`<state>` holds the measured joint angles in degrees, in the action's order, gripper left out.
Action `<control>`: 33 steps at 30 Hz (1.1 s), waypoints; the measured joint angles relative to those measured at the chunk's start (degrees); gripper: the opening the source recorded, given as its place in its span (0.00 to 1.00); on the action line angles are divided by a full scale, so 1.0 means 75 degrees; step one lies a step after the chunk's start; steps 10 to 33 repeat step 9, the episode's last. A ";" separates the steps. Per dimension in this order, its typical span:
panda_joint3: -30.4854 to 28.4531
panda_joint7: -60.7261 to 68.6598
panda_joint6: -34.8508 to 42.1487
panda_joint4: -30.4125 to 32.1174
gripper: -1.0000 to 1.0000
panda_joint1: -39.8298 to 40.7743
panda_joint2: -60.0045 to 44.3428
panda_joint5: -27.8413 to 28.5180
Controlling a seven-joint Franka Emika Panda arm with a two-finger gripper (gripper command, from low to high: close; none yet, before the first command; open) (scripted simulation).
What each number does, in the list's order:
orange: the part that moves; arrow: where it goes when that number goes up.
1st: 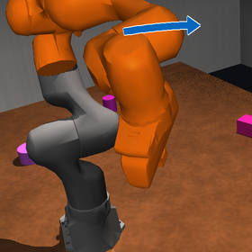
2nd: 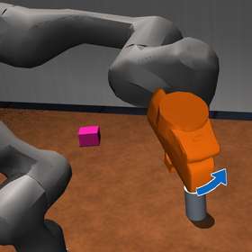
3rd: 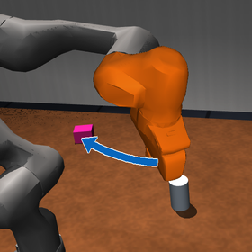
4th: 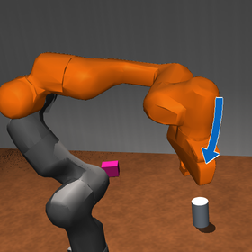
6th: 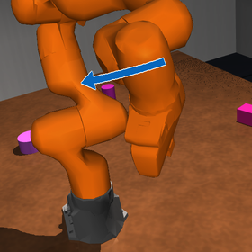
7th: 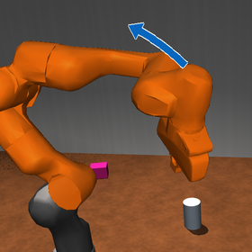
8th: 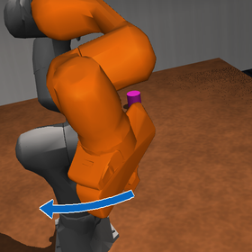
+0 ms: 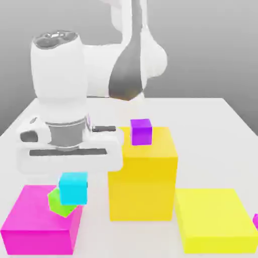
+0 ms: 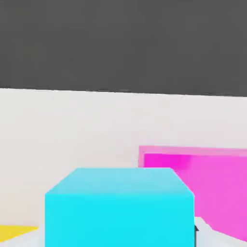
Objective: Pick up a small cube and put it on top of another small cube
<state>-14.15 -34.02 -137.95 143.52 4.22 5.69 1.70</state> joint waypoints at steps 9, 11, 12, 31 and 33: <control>-0.0117 -0.0087 -0.1097 0.0465 1.00 0.0096 -0.0647 -0.0218; -0.0117 -0.0087 -0.1097 0.0465 1.00 0.0096 -0.0647 -0.0218; -0.0117 -0.0087 -0.1097 0.0465 1.00 0.0096 -0.0647 -0.0218; -0.0117 -0.0087 -0.1097 0.0465 1.00 0.0096 -0.0647 -0.0218; -0.0117 -0.0087 -0.1097 0.0465 1.00 0.0096 -0.0647 -0.0218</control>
